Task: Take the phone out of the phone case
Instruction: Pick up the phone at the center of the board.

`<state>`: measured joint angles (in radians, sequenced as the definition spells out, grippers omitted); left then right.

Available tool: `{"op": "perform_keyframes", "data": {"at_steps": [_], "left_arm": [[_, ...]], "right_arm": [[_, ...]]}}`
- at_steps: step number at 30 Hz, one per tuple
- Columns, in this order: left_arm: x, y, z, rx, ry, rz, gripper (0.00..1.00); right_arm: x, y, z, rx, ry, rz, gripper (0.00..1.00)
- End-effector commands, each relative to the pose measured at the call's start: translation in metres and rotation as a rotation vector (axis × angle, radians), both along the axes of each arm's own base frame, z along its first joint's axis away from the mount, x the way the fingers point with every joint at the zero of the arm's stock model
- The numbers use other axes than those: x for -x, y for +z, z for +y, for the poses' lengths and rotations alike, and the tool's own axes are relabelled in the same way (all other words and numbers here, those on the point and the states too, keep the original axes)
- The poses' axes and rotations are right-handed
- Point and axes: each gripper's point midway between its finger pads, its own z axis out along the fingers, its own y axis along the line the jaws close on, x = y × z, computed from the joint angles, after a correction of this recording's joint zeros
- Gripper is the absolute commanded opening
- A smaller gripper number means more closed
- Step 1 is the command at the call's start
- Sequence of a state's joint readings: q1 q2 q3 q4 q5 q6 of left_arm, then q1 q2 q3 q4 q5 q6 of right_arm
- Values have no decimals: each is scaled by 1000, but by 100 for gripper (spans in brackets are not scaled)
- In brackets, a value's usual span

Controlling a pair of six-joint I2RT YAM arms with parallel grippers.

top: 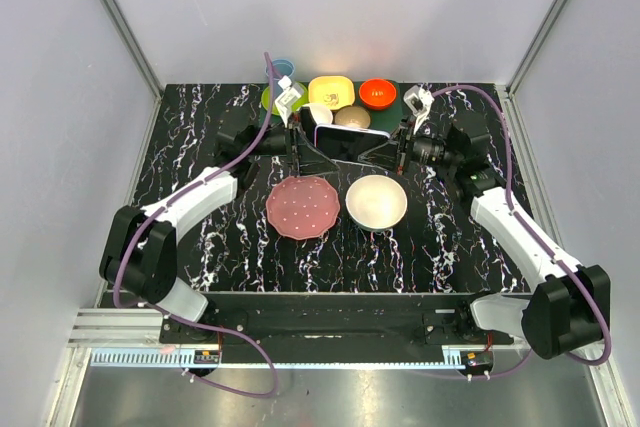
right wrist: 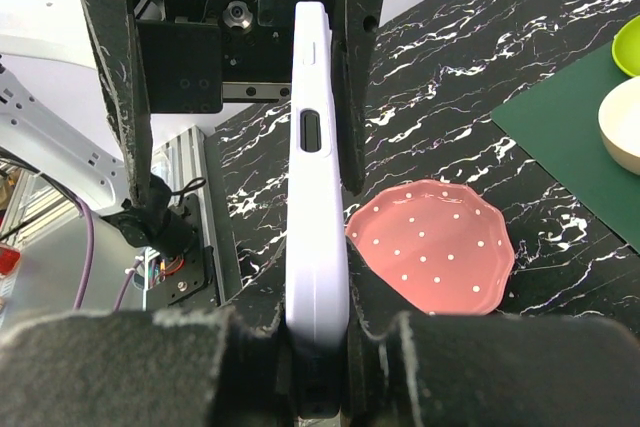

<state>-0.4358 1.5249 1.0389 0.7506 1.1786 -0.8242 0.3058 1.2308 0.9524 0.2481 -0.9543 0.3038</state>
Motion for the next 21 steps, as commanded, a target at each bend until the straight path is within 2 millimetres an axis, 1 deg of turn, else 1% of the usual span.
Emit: {"op": "perform_keyframes", "data": {"at_steps": [1,7,11,17,21], "left_arm": [[3,8,-4,17,-29,-53,99],[4,8,-5,16,-35,-54,99],[6,10,-4,18,-37,-62,97],[7,9,-5,17,-42,-62,86],[6,9,-4,17,-40,-62,82]], "right_arm": [[-3,20,4,-25,-4,-108,0],[-4,16,8,-20,2,-102,0],[-4,13,9,-15,5,-94,0],[-4,13,10,-12,4,-97,0],[-5,12,10,-11,4,-96,0]]}}
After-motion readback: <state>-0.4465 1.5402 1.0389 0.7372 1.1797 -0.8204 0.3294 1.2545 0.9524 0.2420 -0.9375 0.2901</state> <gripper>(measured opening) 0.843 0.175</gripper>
